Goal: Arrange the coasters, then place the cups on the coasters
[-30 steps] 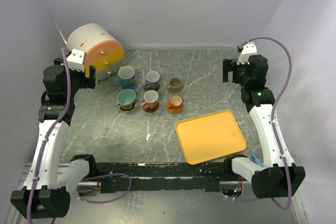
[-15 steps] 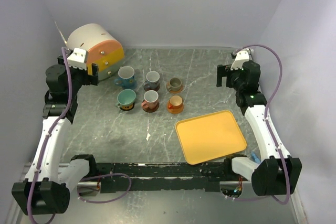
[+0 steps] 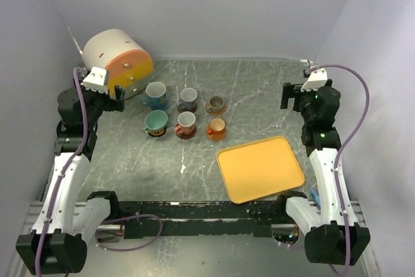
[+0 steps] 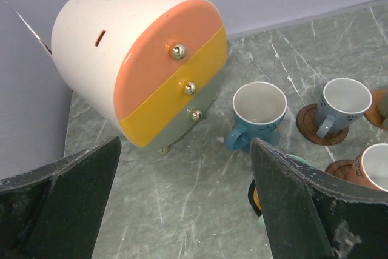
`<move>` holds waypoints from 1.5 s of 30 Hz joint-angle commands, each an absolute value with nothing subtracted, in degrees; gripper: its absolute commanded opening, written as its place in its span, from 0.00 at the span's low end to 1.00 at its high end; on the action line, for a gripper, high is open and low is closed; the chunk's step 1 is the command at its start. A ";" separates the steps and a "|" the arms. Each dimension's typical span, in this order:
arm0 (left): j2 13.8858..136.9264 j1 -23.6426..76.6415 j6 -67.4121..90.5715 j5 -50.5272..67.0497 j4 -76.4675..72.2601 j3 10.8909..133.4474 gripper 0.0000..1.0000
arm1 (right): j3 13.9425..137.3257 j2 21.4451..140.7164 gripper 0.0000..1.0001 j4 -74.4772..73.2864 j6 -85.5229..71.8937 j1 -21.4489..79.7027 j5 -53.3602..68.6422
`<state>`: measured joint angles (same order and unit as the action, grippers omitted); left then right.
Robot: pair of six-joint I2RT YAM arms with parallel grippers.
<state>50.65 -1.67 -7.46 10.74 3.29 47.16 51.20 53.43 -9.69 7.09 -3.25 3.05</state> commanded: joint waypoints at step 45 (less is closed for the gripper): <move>44.29 -2.21 -9.06 9.55 6.84 48.32 0.99 | 49.35 47.80 1.00 -12.74 12.70 -10.10 10.47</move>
<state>44.53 -1.67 -8.60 9.47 6.85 47.18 49.69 48.14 -12.34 12.08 -9.50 10.55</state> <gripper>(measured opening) 0.992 0.999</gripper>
